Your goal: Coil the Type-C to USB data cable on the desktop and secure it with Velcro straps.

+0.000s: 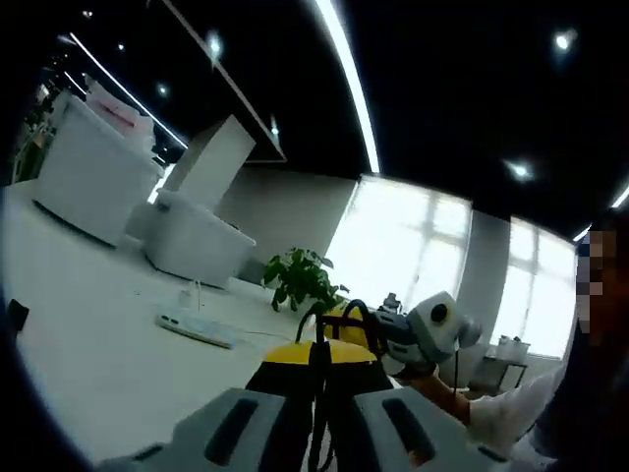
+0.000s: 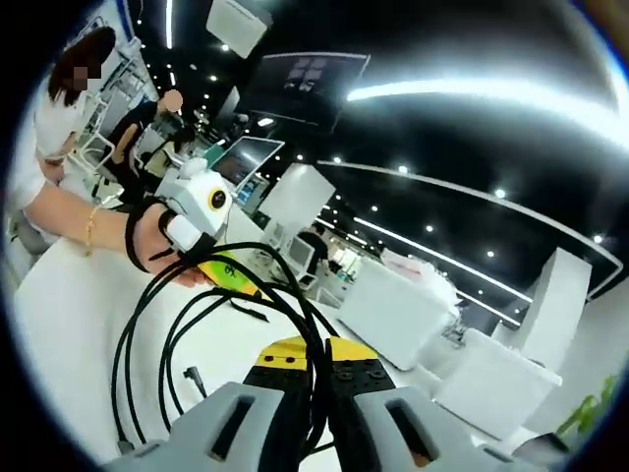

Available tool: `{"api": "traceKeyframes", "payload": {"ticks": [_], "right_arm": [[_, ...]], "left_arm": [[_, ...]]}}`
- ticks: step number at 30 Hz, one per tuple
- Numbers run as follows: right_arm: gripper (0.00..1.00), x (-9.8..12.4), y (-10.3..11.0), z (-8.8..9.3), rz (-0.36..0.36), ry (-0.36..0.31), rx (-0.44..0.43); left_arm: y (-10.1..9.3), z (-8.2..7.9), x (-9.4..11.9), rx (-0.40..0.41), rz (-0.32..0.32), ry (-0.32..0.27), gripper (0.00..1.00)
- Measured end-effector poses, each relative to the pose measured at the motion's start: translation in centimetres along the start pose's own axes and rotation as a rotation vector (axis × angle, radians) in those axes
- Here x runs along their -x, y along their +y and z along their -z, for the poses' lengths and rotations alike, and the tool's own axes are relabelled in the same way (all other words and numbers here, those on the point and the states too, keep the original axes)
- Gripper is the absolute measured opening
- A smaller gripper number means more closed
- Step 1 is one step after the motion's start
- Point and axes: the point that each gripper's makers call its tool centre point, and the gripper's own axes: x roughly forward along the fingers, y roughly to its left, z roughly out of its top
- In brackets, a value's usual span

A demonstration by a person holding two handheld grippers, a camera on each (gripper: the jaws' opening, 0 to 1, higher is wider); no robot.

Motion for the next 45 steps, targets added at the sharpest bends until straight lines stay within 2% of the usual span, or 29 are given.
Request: {"api": "traceKeyframes", "payload": {"ticks": [10,18,27,33,37,42,45], "right_arm": [[0.12,-0.1,-0.4,0.4,0.029,-0.001,-0.002],[0.13,-0.2,-0.2,0.4,0.024,-0.01,0.022],[0.09,-0.4,0.8,0.1,-0.022,-0.031,0.12],[0.11,-0.3,1.6,-0.3,-0.043,-0.052,0.145],[0.13,-0.3,1.9,-0.4,-0.039,-0.056,0.218],[0.13,-0.4,2.2,-0.4,-0.049,-0.063,0.251],[0.06,-0.6,2.7,-0.3,-0.068,-0.061,0.293]], "left_arm": [[-1.2,0.7,-0.4,0.027,0.078,0.051,0.04],[-2.2,1.8,-0.5,0.049,0.122,0.107,0.04],[-2.8,2.5,-0.3,0.161,0.174,0.17,0.04],[-3.3,3.0,0.0,0.259,0.216,0.224,0.04],[-3.6,3.3,0.2,0.297,0.227,0.249,0.04],[-3.8,3.7,0.4,0.346,0.227,0.267,0.04],[-3.7,3.9,0.4,0.378,0.23,0.271,0.04]]}}
